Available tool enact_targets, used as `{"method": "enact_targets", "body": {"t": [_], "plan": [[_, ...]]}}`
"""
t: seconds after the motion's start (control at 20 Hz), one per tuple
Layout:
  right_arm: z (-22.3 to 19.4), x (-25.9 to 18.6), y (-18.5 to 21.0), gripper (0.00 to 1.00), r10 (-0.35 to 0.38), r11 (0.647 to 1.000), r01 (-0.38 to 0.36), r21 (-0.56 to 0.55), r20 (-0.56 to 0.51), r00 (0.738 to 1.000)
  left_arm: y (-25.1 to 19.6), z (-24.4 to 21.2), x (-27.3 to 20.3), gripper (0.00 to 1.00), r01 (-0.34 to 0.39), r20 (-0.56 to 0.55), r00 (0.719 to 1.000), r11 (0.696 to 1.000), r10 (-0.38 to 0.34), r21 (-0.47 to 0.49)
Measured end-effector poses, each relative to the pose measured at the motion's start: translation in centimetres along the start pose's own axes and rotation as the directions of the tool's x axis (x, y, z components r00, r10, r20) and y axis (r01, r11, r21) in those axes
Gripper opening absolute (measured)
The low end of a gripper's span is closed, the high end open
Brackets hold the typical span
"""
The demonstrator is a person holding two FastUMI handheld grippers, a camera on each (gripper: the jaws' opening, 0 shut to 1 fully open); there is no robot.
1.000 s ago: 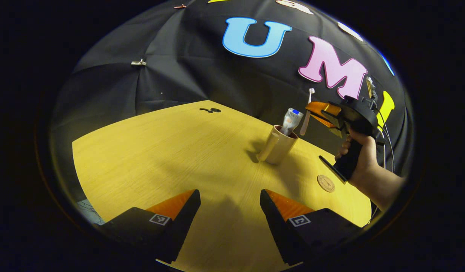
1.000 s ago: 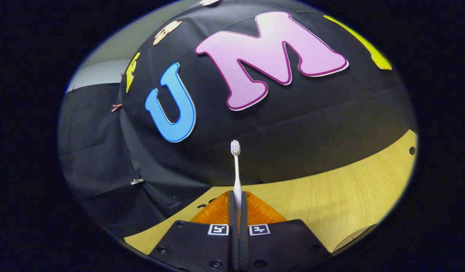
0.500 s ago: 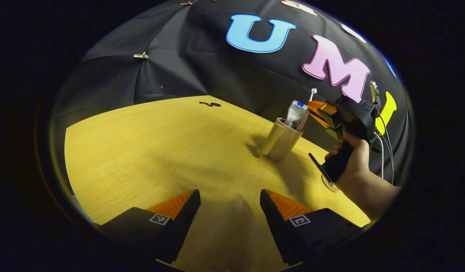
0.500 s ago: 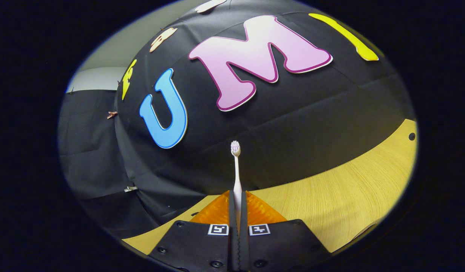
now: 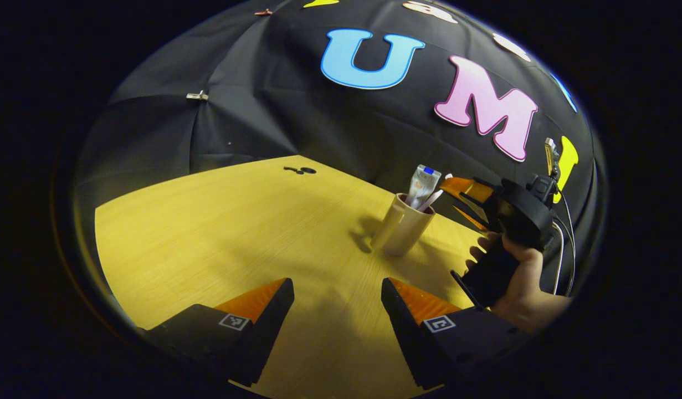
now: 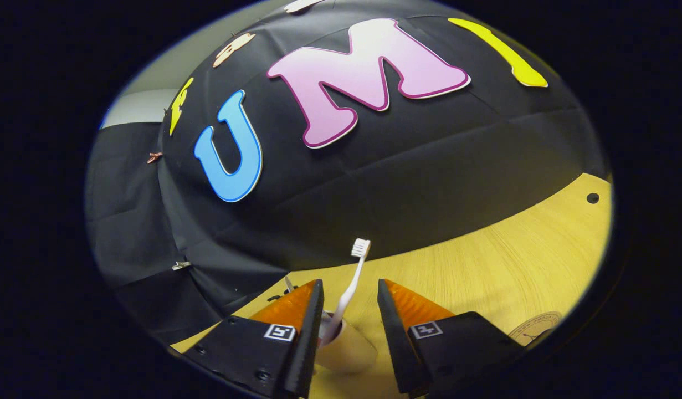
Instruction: Put the toothbrush and toothpaste on the desktop into the cup, then pick up the cup and place it on the coaster on the desktop.
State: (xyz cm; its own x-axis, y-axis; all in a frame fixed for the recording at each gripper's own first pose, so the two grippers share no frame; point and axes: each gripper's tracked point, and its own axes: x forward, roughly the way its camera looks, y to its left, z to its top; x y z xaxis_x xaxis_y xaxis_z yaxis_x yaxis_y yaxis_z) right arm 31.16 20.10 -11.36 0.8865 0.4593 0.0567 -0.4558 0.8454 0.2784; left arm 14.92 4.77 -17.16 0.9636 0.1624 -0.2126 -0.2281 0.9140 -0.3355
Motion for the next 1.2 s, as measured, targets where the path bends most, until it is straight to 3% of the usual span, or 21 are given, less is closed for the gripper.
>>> {"method": "enact_targets", "body": {"t": [0.05, 0.2, 0.3, 0.35, 0.4, 0.6, 0.85, 1.05, 1.2], "plan": [[0.3, -0.3, -0.3, 0.60, 0.000, 1.000, 0.000, -0.012, 0.001, 1.000, -0.3, 0.5, 0.1, 0.98, 0.005, 0.004, 1.000, 1.000, -0.005, 0.007], [1.0, -1.4, -0.6, 0.62, 0.002, 0.998, -0.003, -0.055, -0.011, 1.000, -1.0, 1.8, 0.5, 0.98, 0.017, 0.017, 1.000, 0.999, -0.018, 0.038], [1.6, -2.7, -1.5, 0.76, -0.013, 0.997, 0.010, -0.079, -0.037, 0.999, -1.5, 2.8, 0.7, 0.98, 0.031, 0.013, 0.999, 0.998, -0.032, 0.062], [2.2, -3.6, -2.1, 0.89, -0.023, 0.996, 0.019, -0.090, -0.041, 0.999, -1.9, 3.5, 0.8, 0.98, 0.045, 0.014, 0.999, 0.996, -0.047, 0.076], [2.9, -4.5, -2.9, 0.94, -0.034, 0.994, 0.030, -0.105, -0.040, 0.999, -2.2, 3.9, 1.0, 0.98, 0.060, 0.009, 0.998, 0.994, -0.061, 0.092], [5.2, -7.7, -7.1, 0.98, -0.108, 0.979, 0.098, -0.178, -0.050, 0.993, -3.6, 5.1, 2.1, 0.98, 0.114, -0.029, 0.993, 0.984, -0.112, 0.136], [6.6, -11.5, -12.7, 0.98, -0.217, 0.963, 0.197, -0.184, -0.096, 0.971, -5.4, 5.8, 4.3, 0.98, 0.199, -0.117, 0.977, 0.955, -0.176, 0.222], [6.4, -15.5, -16.2, 0.98, -0.290, 0.946, 0.260, -0.191, -0.147, 0.946, -5.8, 5.4, 7.2, 0.98, 0.261, -0.247, 0.950, 0.922, -0.192, 0.286], [4.9, -19.5, -17.5, 0.98, -0.317, 0.944, 0.283, -0.169, -0.222, 0.922, -5.8, 4.4, 9.4, 0.98, 0.279, -0.361, 0.918, 0.914, -0.164, 0.294]]}}
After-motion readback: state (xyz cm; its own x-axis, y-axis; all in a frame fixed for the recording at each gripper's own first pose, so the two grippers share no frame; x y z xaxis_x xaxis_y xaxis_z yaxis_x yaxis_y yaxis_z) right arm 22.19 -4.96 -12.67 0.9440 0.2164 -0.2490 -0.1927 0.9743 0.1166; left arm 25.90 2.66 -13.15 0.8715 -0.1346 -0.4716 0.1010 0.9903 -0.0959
